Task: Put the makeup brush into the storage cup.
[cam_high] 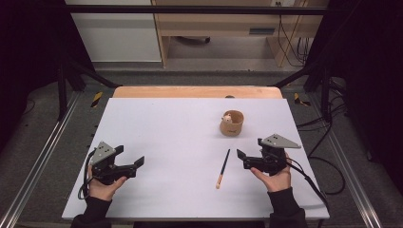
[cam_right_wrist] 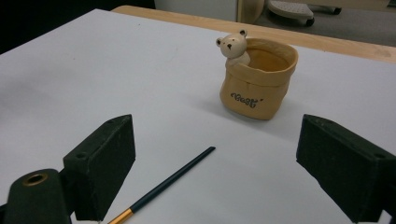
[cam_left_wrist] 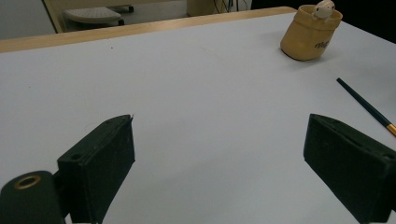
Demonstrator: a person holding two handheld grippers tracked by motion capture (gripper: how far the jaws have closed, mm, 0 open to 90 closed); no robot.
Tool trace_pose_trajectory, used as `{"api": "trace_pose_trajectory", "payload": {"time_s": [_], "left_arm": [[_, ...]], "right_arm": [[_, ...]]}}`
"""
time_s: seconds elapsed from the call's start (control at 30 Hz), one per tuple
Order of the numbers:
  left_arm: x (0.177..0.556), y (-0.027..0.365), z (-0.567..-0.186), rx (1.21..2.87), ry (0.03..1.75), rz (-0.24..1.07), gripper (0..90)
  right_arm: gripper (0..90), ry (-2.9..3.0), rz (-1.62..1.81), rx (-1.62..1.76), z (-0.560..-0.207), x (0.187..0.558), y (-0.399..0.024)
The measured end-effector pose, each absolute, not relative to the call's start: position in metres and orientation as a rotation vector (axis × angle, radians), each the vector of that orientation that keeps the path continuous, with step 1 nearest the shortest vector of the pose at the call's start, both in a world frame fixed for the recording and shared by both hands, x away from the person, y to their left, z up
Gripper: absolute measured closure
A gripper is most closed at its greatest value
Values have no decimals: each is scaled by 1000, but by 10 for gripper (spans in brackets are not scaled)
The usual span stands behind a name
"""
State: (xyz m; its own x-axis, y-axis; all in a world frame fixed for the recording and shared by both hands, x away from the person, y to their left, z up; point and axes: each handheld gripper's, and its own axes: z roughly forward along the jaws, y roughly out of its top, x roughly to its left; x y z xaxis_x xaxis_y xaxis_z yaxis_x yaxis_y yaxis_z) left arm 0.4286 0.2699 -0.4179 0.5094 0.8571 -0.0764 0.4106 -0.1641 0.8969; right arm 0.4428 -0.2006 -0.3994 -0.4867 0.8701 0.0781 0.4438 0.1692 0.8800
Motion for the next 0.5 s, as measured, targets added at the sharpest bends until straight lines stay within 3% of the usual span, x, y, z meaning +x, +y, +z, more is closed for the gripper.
{"api": "trace_pose_trajectory", "payload": {"time_s": [0.5], "left_arm": [[429,270,-419,1779,1072,578,84]], "right_arm": [[153,2099,1196,1250,-420,450,-173]]}}
